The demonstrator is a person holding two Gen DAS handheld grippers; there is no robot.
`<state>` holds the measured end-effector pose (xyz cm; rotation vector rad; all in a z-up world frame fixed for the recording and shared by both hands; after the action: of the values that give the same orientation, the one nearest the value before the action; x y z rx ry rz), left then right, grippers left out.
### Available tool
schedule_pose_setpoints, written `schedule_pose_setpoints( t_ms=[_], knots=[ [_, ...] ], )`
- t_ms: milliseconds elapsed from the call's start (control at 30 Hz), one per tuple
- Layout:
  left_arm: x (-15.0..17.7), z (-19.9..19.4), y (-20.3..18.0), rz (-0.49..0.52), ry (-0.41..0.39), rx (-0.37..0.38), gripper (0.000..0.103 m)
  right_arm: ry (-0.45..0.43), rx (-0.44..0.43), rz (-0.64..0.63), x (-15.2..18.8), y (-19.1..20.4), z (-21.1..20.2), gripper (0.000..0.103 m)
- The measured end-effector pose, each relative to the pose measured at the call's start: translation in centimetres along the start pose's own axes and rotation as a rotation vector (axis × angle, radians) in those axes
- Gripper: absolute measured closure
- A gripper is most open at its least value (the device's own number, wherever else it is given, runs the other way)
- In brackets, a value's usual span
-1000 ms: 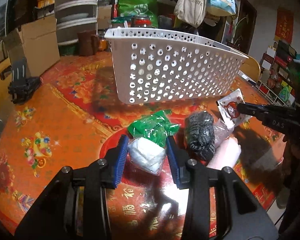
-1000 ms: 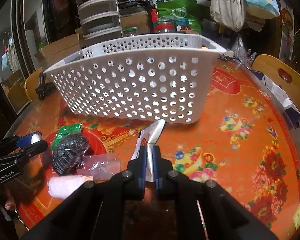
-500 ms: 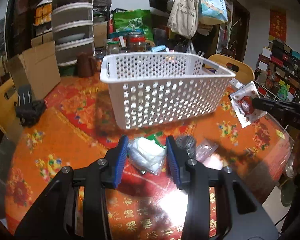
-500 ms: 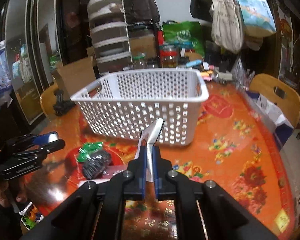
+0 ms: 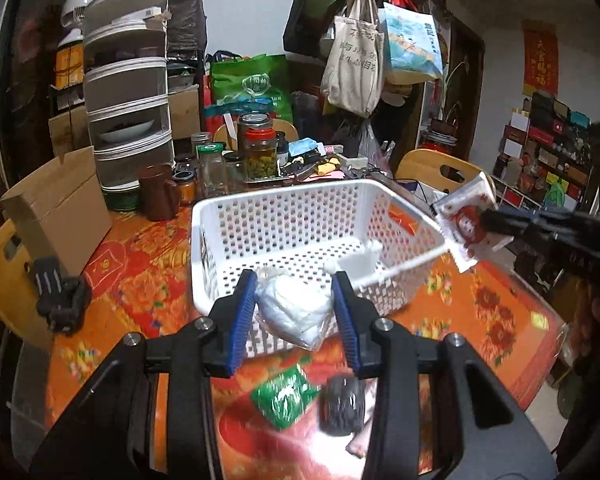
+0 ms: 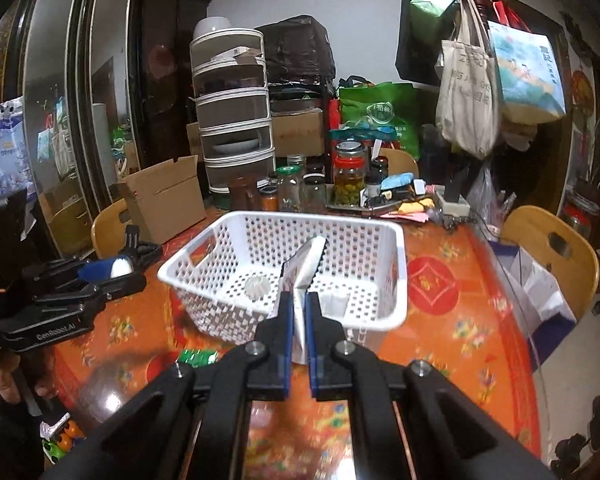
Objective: Organize soft objects
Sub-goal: 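Carry the card and tissue into the basket and open both tools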
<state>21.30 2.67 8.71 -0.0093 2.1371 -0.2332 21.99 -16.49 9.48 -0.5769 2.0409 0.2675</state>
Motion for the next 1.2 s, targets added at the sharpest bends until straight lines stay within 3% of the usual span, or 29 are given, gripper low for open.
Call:
schedule_pose_setpoints(
  t_ms=[233,433,767,967,1200],
  knots=[
    [-5.3,5.2,1.2,-0.033,0.061,-0.060,0.067,0.050,-0.027,0.024,-3.0,-0.9,4.0,0.098],
    [-6.8,10.7,1.2,-0.038,0.158,-0.085,0.067,0.114,-0.023,0.032,-4.1,-1.6,7.9,0.098],
    [-4.0,20.1,1.7,-0.041,0.372,-0.139,0.067,0.315,-0.024,0.067,-2.4,-2.6,16.4,0.098],
    [-2.5,22.0,1.7,-0.040,0.417,-0.142,0.067,0.392,-0.017,0.060,-1.1,-2.4,19.5,0.098],
    [-1.8,22.3,1.7,-0.042,0.433,-0.127,0.066,0.404,-0.003,0.066,-0.4,-2.7,20.6,0.098]
  ],
)
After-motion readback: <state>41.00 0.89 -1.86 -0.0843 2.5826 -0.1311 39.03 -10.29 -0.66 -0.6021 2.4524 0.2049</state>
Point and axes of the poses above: each gripper's, at about its wrist camera, not at the fingertips, and z roughly the way its jaws point, y to its left, x to its underside, the point moved 3 cm from there along z, roughly the way its jaws point, and after that the axes turned 7 degrees about -z, right-handed, at the moved point
